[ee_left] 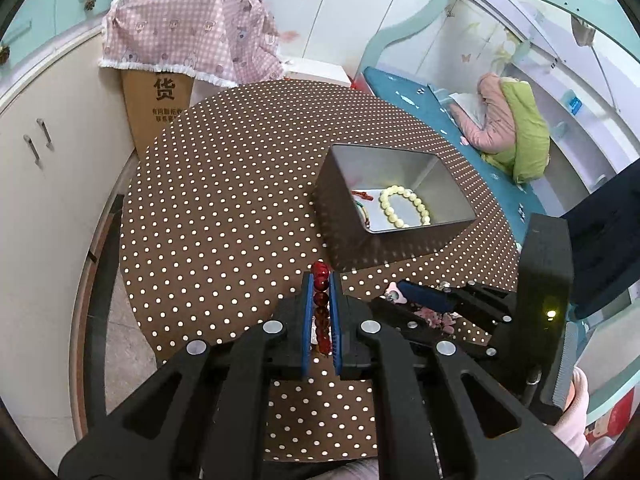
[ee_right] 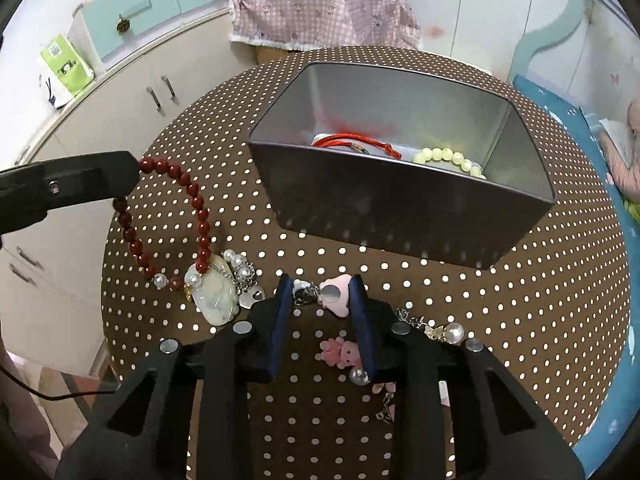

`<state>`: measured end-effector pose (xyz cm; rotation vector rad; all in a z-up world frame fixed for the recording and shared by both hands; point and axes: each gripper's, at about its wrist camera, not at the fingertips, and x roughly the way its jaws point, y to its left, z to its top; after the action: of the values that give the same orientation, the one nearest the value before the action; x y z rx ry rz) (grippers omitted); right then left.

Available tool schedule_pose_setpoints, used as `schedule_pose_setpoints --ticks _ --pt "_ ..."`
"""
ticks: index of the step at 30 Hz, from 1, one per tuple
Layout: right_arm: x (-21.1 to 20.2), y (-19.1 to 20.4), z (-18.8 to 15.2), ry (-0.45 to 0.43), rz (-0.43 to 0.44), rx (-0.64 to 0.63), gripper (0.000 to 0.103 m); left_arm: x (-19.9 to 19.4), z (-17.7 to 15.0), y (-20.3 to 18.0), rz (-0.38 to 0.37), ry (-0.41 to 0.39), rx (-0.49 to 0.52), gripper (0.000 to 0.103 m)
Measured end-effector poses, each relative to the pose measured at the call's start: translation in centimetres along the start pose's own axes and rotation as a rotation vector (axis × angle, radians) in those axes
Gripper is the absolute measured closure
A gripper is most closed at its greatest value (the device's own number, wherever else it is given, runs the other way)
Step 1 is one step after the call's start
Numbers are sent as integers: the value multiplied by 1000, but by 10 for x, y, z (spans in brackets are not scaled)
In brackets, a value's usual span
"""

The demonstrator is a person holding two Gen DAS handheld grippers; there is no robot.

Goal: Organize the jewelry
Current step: 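Carry both held bracelets over the grey metal box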

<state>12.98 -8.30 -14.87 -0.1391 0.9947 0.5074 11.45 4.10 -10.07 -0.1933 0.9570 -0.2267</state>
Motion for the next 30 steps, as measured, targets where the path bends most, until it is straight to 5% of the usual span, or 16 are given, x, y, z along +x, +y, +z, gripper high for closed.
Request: schedule_pose_setpoints --ticks 30 --pt "-12 4 7 -5 -55 -11 76 6 10 5 -55 -18 2 95"
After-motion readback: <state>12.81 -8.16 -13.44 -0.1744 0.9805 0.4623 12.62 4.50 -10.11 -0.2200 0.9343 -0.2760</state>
